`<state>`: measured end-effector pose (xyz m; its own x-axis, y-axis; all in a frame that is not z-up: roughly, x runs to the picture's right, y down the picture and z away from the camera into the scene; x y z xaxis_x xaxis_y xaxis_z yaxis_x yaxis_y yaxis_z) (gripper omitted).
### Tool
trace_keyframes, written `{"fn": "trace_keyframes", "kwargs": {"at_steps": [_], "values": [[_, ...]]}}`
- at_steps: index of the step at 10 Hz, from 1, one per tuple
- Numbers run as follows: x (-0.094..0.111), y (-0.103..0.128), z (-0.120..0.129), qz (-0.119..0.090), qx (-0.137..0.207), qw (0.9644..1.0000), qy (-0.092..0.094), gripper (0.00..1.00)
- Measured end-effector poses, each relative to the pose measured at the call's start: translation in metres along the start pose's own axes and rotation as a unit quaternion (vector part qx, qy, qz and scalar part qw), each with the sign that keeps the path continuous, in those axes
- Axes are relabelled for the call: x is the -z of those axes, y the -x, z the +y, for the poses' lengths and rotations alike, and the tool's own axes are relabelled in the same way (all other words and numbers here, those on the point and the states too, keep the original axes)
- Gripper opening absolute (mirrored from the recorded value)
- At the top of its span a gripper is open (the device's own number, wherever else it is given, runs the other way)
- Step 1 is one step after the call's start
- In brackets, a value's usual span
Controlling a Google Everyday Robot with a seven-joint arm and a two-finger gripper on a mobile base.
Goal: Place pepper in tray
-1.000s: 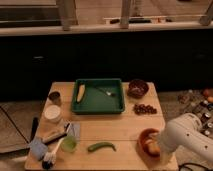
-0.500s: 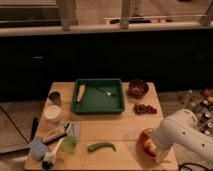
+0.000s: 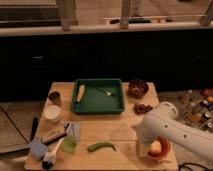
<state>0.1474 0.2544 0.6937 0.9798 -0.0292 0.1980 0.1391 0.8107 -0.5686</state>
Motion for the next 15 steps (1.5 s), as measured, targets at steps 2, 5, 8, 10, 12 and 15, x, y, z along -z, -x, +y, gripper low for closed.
{"fn": "trace_keyframes", "kwargs": {"at_steps": [2, 5, 8, 10, 12, 15], "values": [[-0.005, 0.036, -0.010, -0.013, -0.013, 0.9998, 0.004, 0.80], [-0.028, 0.073, -0.024, -0.035, -0.029, 0.9987, 0.021, 0.80], [-0.056, 0.087, -0.027, -0.058, -0.047, 0.9965, 0.037, 0.80], [-0.065, 0.092, -0.028, -0.069, -0.059, 0.9952, 0.037, 0.80], [-0.076, 0.098, -0.028, -0.078, -0.076, 0.9938, 0.026, 0.80], [-0.090, 0.105, -0.029, -0.092, -0.084, 0.9921, 0.019, 0.80]]}}
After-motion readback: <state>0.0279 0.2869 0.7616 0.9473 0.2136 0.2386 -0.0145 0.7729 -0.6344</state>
